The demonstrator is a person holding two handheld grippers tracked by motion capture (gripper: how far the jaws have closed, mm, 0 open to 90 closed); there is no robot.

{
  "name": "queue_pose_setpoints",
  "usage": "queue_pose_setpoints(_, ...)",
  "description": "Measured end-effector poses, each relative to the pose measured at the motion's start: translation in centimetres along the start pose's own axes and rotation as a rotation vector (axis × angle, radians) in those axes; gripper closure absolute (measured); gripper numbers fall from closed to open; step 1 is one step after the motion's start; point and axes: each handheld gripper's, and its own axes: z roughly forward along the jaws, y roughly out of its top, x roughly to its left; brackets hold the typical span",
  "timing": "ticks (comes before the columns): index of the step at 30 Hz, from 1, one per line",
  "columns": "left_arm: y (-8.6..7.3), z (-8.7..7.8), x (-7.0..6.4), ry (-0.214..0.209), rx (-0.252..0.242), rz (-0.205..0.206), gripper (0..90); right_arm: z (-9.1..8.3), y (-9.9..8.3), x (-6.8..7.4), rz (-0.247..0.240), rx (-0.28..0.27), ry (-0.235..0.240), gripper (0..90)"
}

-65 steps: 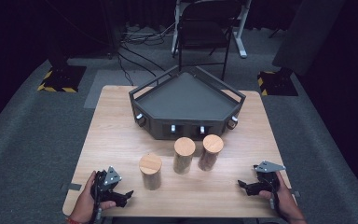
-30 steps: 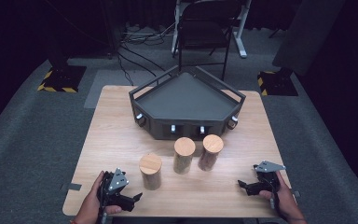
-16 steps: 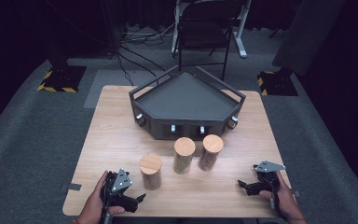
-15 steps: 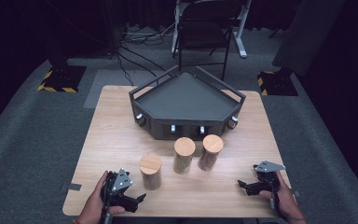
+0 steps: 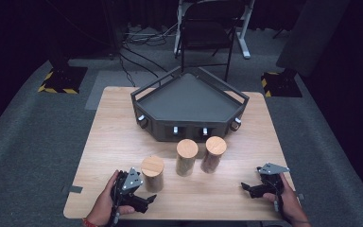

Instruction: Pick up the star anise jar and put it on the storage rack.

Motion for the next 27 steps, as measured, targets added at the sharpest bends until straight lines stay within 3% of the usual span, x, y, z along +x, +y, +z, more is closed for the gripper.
queue_pose_setpoints(7,0.7,0.3,0.0,0.025,-0.006,-0.003,2.6,0.0,0.0,0.0,0.000,0.000,0.000,0.0)
queue_pose_setpoints(27,2.2,0.7,0.5,-0.010,-0.066,-0.003,3.0,0.0,0.0,0.0,-0.002,0.000,0.001,0.0)
